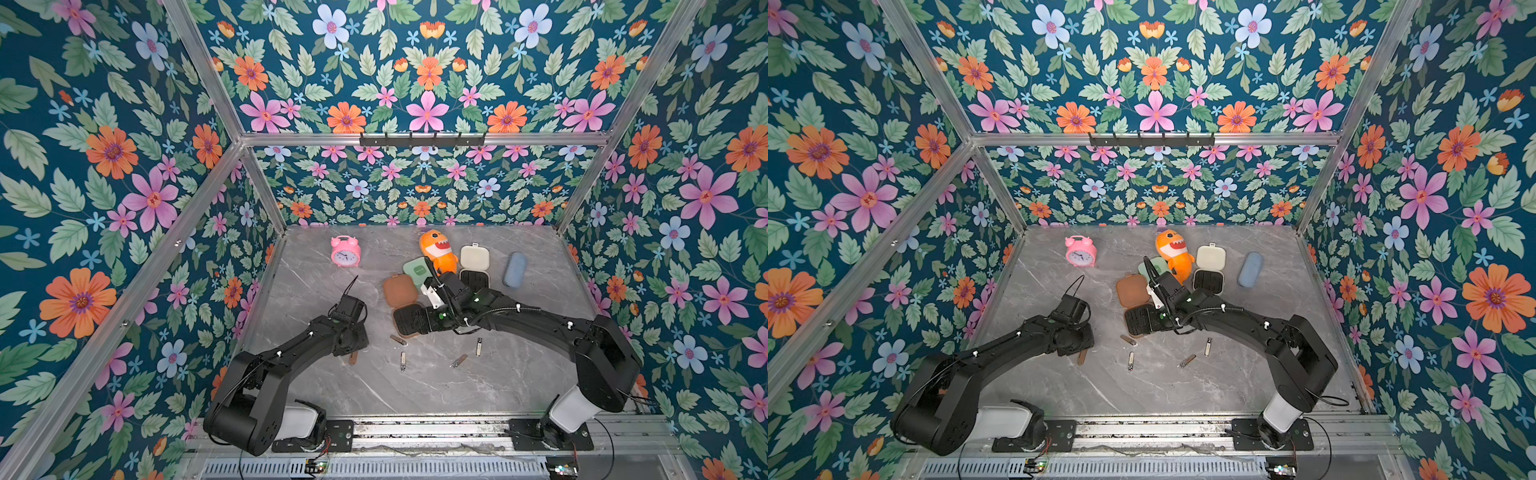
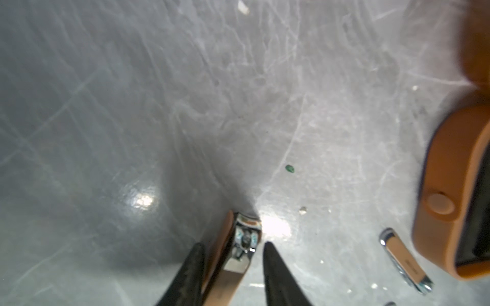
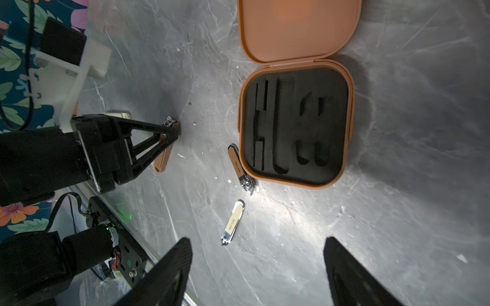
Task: Organize nail clipper sets
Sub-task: Pick up the nail clipper from the center of the board.
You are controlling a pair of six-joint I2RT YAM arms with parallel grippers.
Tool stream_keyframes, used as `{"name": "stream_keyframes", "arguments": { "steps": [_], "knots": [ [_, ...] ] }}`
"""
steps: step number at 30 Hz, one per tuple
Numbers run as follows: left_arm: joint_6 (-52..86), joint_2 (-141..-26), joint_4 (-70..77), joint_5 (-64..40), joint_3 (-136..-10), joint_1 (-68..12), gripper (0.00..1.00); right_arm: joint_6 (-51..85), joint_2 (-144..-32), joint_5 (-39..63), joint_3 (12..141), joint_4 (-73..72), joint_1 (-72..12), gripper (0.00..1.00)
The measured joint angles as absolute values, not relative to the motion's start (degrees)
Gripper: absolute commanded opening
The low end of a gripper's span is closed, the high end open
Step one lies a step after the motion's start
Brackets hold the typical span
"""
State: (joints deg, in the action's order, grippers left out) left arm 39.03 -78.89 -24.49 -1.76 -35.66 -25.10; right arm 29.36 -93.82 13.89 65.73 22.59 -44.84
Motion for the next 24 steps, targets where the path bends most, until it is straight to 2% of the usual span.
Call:
{"name": "stream_keyframes", "arguments": {
  "steps": [2, 13, 20, 24],
  "knots": [
    [39.0, -79.8, -25.3, -0.3, -36.2, -25.8, 0.24, 29.4, -94.0, 13.9, 65.7, 22.6, -44.8, 0.79],
    [40.3, -82.1, -26.6, 4.8, -37.3, -29.5, 0.13, 29.4, -93.4, 13.2, 65.4, 23.2, -44.8, 0.78],
    [40.4, -77.3, -33.8, 1.7, -41.6, -30.1, 0.13, 29.4, -88.4, 12.2, 62.7, 24.1, -43.2, 0.78],
    [40.5, -75.4, -36.9, 1.7, -47.0, -33.1, 0.13, 29.9, -83.8, 11.8, 59.0, 24.2, -40.1, 0.78]
  ]
}}
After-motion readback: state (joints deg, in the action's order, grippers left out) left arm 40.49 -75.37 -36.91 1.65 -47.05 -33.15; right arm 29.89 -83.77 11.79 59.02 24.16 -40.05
